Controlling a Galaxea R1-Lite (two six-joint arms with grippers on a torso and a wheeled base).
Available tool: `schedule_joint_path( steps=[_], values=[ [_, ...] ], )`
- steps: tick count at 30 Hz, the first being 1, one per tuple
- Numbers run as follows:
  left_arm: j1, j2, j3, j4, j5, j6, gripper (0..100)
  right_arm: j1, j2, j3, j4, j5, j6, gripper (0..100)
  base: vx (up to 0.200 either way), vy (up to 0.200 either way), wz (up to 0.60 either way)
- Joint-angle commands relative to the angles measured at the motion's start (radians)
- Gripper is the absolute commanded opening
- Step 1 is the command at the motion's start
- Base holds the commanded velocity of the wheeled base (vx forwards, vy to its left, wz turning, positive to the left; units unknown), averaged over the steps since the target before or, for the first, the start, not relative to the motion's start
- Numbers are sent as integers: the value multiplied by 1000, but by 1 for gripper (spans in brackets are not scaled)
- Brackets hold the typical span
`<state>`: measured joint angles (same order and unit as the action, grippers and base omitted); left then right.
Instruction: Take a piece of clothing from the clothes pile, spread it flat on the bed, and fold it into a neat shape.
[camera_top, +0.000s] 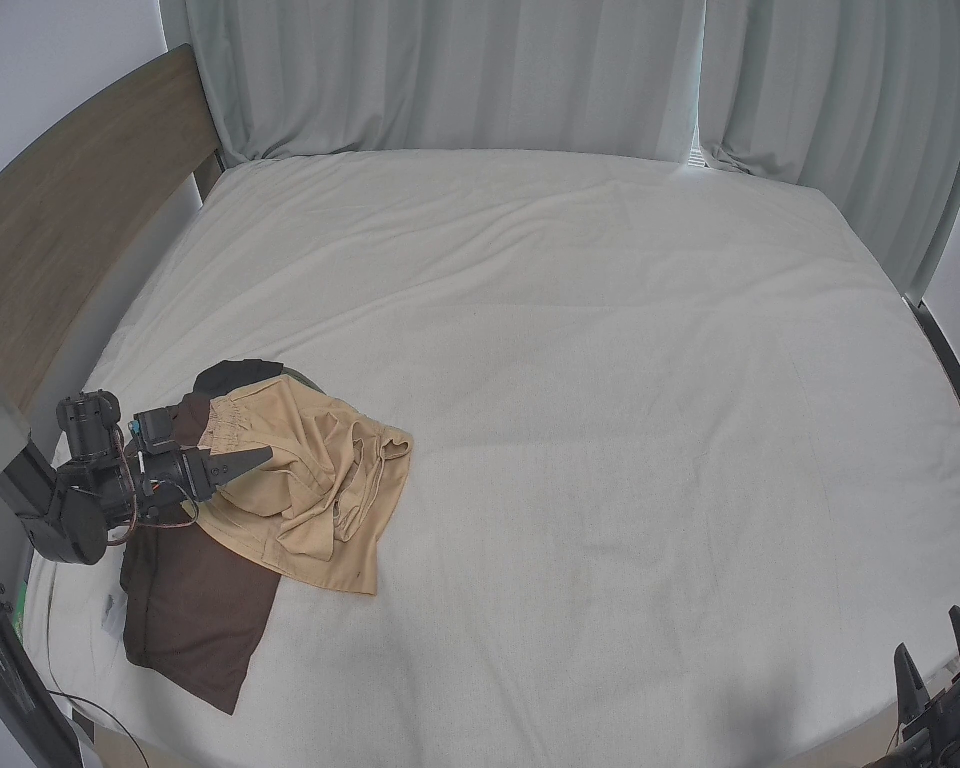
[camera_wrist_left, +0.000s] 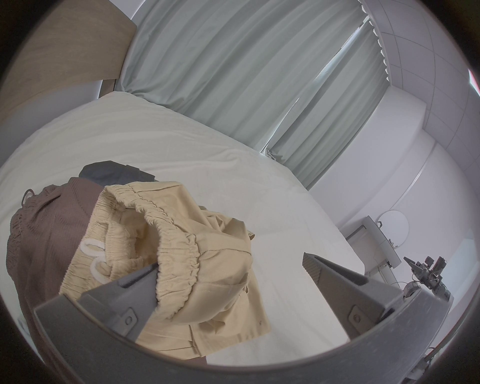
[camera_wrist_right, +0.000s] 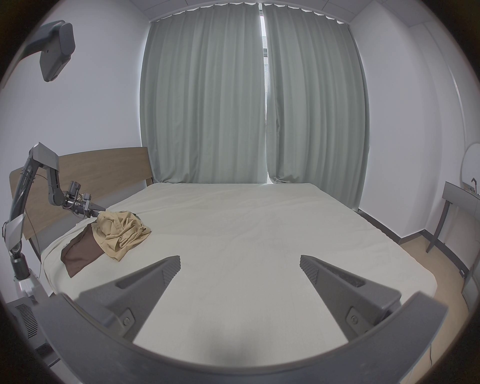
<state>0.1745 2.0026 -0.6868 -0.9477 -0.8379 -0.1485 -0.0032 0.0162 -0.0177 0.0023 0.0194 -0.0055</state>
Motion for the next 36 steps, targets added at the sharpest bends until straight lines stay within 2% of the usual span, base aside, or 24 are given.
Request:
schedule_joint_path(
  steps=[1, 18, 19, 36],
  values=[
    [-15, 4, -2, -3, 0, -2, 100, 0, -10, 16, 1, 1, -1, 100, 0, 0, 0],
    [-21, 67, -5, -72, 11, -5, 100, 0, -10, 18, 1, 1, -1, 100, 0, 0, 0],
    [-18, 67, -5, -74, 11, -5, 0, 0, -10, 18, -1, 1, -1, 100, 0, 0, 0],
    [-16, 44, 18, -74, -1, -13, 0, 0, -10, 18, 1, 1, -1, 100, 0, 0, 0]
  ],
)
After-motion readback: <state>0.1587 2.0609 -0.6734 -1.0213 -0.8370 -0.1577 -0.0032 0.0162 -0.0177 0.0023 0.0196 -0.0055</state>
